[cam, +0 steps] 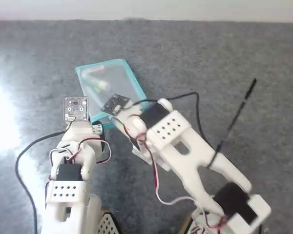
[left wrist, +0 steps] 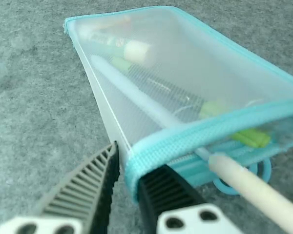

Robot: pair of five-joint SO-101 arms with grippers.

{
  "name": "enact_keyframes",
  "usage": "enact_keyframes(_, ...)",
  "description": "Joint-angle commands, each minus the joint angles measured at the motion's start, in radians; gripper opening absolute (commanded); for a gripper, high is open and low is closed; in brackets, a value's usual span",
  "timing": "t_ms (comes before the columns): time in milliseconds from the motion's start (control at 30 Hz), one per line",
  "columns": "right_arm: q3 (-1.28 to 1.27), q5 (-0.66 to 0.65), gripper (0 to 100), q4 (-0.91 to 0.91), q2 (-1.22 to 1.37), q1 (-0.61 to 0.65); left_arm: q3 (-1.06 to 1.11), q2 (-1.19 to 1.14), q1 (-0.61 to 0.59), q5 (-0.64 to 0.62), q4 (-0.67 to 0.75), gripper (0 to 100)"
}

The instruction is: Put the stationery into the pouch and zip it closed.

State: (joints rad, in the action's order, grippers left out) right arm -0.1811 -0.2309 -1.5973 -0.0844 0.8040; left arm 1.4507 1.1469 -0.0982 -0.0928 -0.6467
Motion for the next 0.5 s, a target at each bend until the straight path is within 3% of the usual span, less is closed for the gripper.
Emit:
enact_keyframes(0,0.173,-0.003,0.7,-0.008,0.056,-0.022,-0.01,0.014,0.003,0.006,0.018,1)
enact_keyframes(200,0.42,-0.003,2.4,-0.008,0.271,-0.116,-0.01,0.014,0.003,0.006,0.018,1)
enact_keyframes(467,0.813,-0.002,29.2,-0.007,0.501,-0.124,-0.001,0.014,0.038,0.006,0.018,1)
